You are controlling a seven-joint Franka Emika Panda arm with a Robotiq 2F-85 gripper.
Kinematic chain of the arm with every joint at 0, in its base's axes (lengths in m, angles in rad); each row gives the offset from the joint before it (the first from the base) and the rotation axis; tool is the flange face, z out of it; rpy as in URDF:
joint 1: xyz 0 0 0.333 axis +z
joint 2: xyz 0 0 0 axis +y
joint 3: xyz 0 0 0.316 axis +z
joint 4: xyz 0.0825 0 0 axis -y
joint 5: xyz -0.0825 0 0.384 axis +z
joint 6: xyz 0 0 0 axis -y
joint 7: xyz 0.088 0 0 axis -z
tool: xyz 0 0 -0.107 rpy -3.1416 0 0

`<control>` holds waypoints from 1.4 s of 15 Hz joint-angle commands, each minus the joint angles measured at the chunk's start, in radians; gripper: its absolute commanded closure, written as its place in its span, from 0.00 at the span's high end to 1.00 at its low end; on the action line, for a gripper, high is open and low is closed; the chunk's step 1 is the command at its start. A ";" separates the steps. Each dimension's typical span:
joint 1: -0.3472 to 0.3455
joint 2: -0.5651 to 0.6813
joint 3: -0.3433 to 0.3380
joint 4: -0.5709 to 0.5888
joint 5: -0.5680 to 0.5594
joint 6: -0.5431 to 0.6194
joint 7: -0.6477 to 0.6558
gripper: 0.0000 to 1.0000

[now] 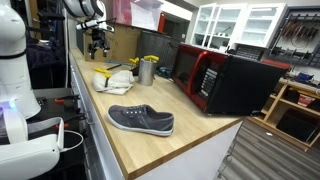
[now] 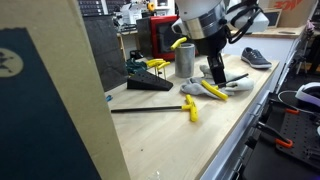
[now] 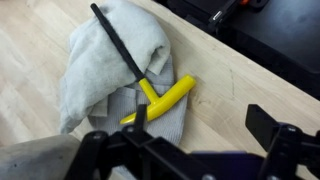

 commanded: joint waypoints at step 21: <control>-0.108 -0.055 -0.207 -0.303 0.232 0.634 -1.010 1.00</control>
